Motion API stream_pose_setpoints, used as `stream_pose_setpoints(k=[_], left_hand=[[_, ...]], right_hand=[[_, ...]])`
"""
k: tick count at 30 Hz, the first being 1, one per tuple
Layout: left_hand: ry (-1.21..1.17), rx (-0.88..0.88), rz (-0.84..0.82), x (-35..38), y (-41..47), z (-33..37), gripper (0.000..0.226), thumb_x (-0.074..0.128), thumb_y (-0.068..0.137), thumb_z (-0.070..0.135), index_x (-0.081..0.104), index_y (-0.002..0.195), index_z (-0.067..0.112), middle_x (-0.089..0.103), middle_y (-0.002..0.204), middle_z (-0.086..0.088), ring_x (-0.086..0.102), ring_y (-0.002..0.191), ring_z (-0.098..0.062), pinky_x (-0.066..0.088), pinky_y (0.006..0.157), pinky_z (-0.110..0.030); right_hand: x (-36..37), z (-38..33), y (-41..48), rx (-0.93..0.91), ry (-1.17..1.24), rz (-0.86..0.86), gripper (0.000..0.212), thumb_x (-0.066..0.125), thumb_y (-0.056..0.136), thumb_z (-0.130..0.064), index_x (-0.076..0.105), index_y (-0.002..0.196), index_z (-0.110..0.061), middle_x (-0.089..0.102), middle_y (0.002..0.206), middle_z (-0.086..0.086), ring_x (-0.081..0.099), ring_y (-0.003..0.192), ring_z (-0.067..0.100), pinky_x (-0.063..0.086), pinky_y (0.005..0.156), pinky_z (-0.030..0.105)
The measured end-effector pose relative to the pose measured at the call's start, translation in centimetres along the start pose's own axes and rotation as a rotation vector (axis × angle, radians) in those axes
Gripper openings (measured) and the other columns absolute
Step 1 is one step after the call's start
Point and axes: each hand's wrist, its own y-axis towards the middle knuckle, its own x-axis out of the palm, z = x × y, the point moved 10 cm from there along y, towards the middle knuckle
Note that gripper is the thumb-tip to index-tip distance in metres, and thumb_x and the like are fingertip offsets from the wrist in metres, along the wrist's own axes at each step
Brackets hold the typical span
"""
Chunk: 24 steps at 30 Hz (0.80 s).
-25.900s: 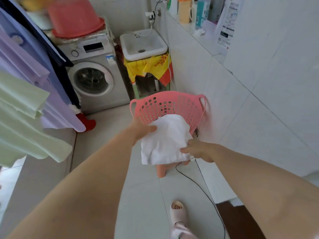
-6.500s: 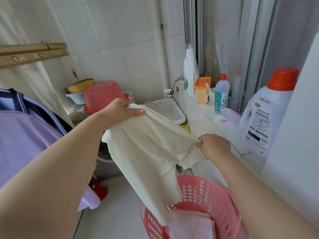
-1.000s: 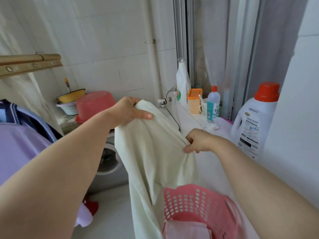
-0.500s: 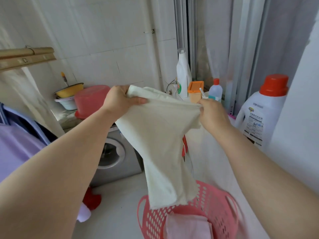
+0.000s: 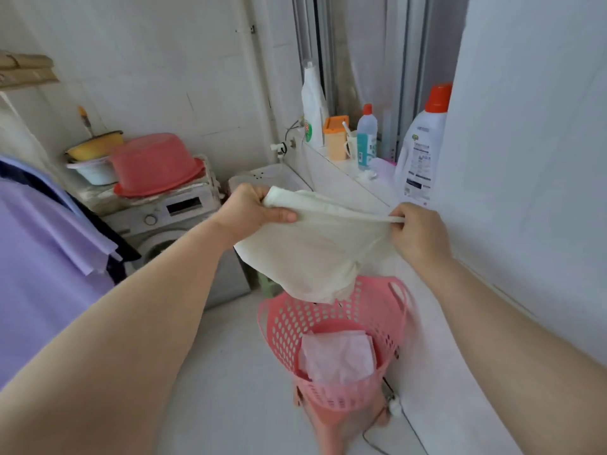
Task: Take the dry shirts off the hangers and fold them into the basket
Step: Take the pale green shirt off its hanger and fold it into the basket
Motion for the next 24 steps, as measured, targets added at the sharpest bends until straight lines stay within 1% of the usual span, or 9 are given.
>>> stream_pose_setpoints(k=[5, 9, 14, 16, 18, 19, 21, 23, 24], left_hand=[[0.131, -0.150, -0.272, 8.4, -10.5, -6.7, 0.027, 0.084, 0.069, 0.017, 0.074, 0.093, 0.011, 0.073, 0.084, 0.002, 0.066, 0.075, -0.008, 0.053, 0.076, -0.023], [0.228, -0.215, -0.507, 15.2, -19.2, -11.5, 0.034, 0.085, 0.067, 0.024, 0.073, 0.099, 0.017, 0.073, 0.099, 0.003, 0.067, 0.094, -0.014, 0.054, 0.088, -0.029], [0.338, -0.242, -0.671, 20.6, -26.6, -14.1, 0.031, 0.083, 0.067, 0.025, 0.072, 0.094, 0.013, 0.072, 0.094, -0.002, 0.066, 0.091, -0.019, 0.051, 0.089, -0.036], [0.320, -0.233, -0.695, 21.6, -28.0, -14.0, 0.030, 0.081, 0.069, 0.022, 0.071, 0.094, 0.008, 0.067, 0.086, 0.001, 0.060, 0.082, -0.015, 0.050, 0.083, -0.032], [0.320, -0.247, -0.701, 22.1, -28.8, -14.0, 0.030, 0.081, 0.069, 0.023, 0.070, 0.092, 0.006, 0.062, 0.082, 0.003, 0.056, 0.078, -0.014, 0.047, 0.078, -0.029], [0.324, -0.251, -0.711, 22.3, -29.1, -14.0, 0.030, 0.082, 0.069, 0.025, 0.070, 0.091, 0.007, 0.063, 0.081, 0.003, 0.057, 0.078, -0.014, 0.048, 0.079, -0.031], [0.353, -0.264, -0.733, 22.3, -29.4, -14.2, 0.031, 0.082, 0.068, 0.029, 0.071, 0.091, 0.012, 0.066, 0.084, 0.002, 0.062, 0.084, -0.017, 0.050, 0.086, -0.035], [0.403, -0.275, -0.744, 21.9, -29.2, -14.6, 0.033, 0.082, 0.066, 0.033, 0.072, 0.093, 0.017, 0.071, 0.093, 0.000, 0.065, 0.093, -0.021, 0.050, 0.093, -0.038], [0.415, -0.284, -0.751, 21.5, -29.1, -14.8, 0.035, 0.082, 0.064, 0.036, 0.072, 0.094, 0.021, 0.071, 0.097, 0.001, 0.065, 0.097, -0.021, 0.050, 0.095, -0.040]], right_hand=[[1.2, 5.1, -13.0, 0.112, -0.018, -0.188, 0.012, 0.060, 0.076, -0.002, 0.070, 0.083, -0.003, 0.070, 0.087, 0.015, 0.064, 0.085, 0.034, 0.051, 0.070, 0.037], [1.8, 8.6, -23.0, 0.167, -0.087, -0.347, 0.016, 0.057, 0.072, 0.001, 0.070, 0.081, -0.001, 0.069, 0.086, 0.017, 0.063, 0.083, 0.035, 0.053, 0.071, 0.040], [1.5, 11.2, -30.3, 0.222, -0.129, -0.480, 0.020, 0.054, 0.074, 0.003, 0.071, 0.082, -0.005, 0.068, 0.091, 0.010, 0.061, 0.091, 0.031, 0.050, 0.072, 0.035], [1.4, 10.6, -30.1, 0.204, -0.167, -0.481, 0.018, 0.056, 0.076, 0.001, 0.069, 0.078, -0.011, 0.066, 0.093, 0.008, 0.057, 0.094, 0.031, 0.048, 0.070, 0.033], [1.8, 7.9, -29.0, 0.119, -0.115, -0.469, 0.028, 0.053, 0.074, 0.004, 0.062, 0.068, -0.022, 0.062, 0.093, 0.002, 0.057, 0.089, 0.027, 0.043, 0.066, 0.027], [2.7, 5.7, -28.8, 0.052, -0.037, -0.516, 0.035, 0.049, 0.072, 0.010, 0.061, 0.064, -0.022, 0.062, 0.092, -0.001, 0.059, 0.089, 0.023, 0.043, 0.067, 0.025], [5.3, 1.0, -29.8, -0.057, 0.118, -0.759, 0.043, 0.039, 0.070, 0.017, 0.066, 0.064, -0.016, 0.067, 0.095, -0.002, 0.062, 0.101, 0.015, 0.046, 0.084, 0.025], [7.4, -1.4, -31.5, -0.032, 0.245, -0.968, 0.056, 0.031, 0.070, 0.019, 0.067, 0.060, -0.023, 0.070, 0.100, -0.005, 0.058, 0.108, 0.007, 0.039, 0.097, 0.025], [8.2, -1.2, -31.4, 0.018, 0.306, -0.960, 0.063, 0.029, 0.068, 0.020, 0.068, 0.059, -0.028, 0.070, 0.100, -0.010, 0.056, 0.112, 0.008, 0.037, 0.101, 0.028]])
